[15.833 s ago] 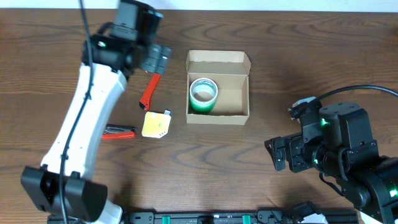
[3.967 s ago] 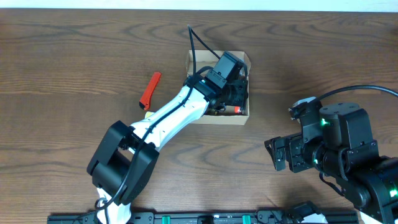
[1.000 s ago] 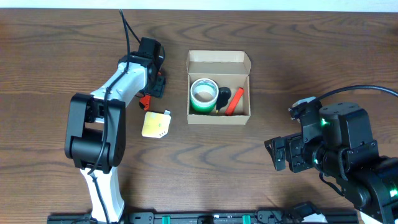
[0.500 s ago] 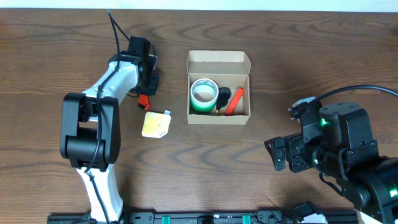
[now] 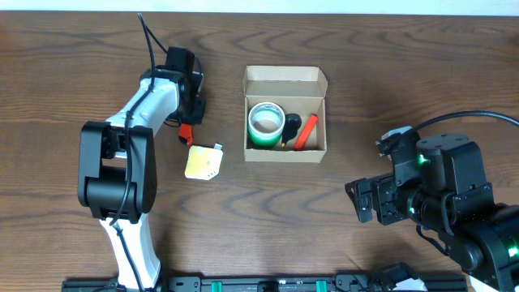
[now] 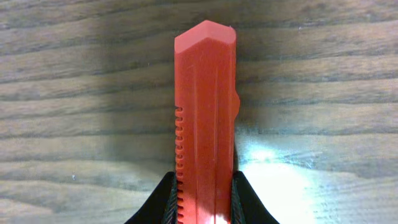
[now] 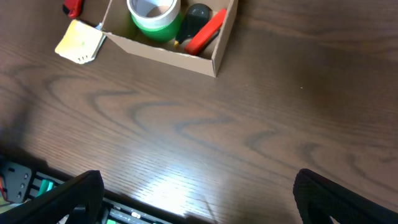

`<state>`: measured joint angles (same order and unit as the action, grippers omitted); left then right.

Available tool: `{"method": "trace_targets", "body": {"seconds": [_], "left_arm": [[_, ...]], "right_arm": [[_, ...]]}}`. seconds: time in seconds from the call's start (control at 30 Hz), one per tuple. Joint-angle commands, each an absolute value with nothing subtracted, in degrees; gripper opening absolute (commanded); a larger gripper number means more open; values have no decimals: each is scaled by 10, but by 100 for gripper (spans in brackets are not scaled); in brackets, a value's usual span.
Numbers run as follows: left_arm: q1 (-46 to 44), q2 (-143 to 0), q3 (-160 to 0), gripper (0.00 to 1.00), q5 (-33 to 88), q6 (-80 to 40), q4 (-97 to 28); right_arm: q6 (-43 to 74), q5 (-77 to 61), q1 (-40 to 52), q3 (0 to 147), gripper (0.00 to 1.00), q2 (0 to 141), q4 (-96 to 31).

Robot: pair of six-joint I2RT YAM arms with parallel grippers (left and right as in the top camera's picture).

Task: Pack container
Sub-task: 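Place the red box cutter into the box and release it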

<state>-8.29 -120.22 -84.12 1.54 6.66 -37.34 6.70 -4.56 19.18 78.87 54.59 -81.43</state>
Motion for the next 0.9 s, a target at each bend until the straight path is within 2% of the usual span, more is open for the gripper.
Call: {"method": "trace_targets", "body": {"seconds": [0.0, 0.2, 0.37, 0.5, 0.7, 0.87], "left_arm": [[-80, -1174, -889, 6, 19, 57, -393], [-89, -1091, -930, 6, 64, 80, -420], [-123, -1018, -930, 6, 212, 226, -427], [-179, -1002, -929, 6, 286, 329, -442], [-275, -1018, -927, 6, 263, 422, -478], [-342, -1043, -927, 6, 184, 473, -493]], "right_arm": [[61, -50, 188, 788, 99, 543, -815], [61, -50, 188, 788, 99, 543, -815], [61, -50, 188, 788, 99, 543, -815], [61, -50, 188, 788, 99, 543, -815], [61, -50, 188, 788, 99, 543, -815], [61, -50, 188, 788, 99, 543, -815]]}}
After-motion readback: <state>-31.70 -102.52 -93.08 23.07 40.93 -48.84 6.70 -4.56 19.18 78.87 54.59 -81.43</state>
